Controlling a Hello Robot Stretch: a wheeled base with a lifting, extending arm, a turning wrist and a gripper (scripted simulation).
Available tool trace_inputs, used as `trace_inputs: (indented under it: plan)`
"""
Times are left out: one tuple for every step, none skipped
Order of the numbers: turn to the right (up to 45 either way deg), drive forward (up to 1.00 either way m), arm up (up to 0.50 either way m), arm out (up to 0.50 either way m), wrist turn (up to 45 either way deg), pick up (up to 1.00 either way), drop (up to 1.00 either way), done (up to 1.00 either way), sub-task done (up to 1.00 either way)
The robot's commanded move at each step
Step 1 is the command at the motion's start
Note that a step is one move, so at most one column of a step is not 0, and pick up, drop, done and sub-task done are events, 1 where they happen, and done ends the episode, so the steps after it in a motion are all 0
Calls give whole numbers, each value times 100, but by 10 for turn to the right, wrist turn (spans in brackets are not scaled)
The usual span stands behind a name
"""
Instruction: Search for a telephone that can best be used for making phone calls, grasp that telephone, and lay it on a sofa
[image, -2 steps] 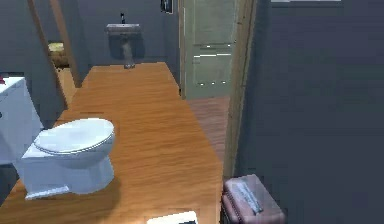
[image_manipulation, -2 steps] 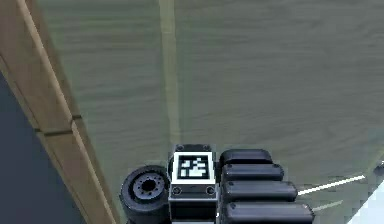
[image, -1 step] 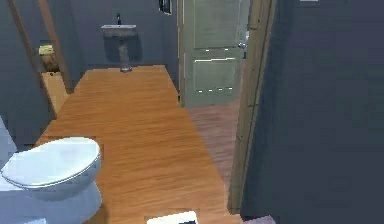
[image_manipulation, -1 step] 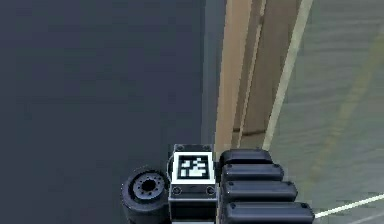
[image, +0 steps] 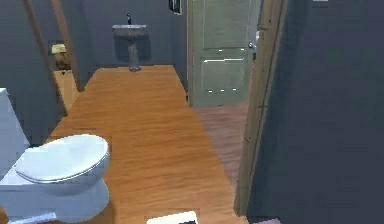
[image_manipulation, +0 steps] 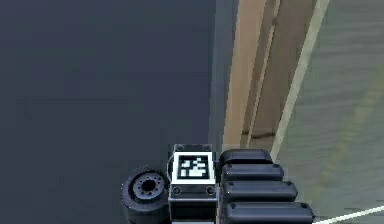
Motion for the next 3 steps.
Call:
trace_inputs:
  plan:
    - [-210,0,0,0,0,0,0,0,0]
    - [0,75,0,0,0,0,0,0,0]
    - [450,0,0,0,0,0,0,0,0]
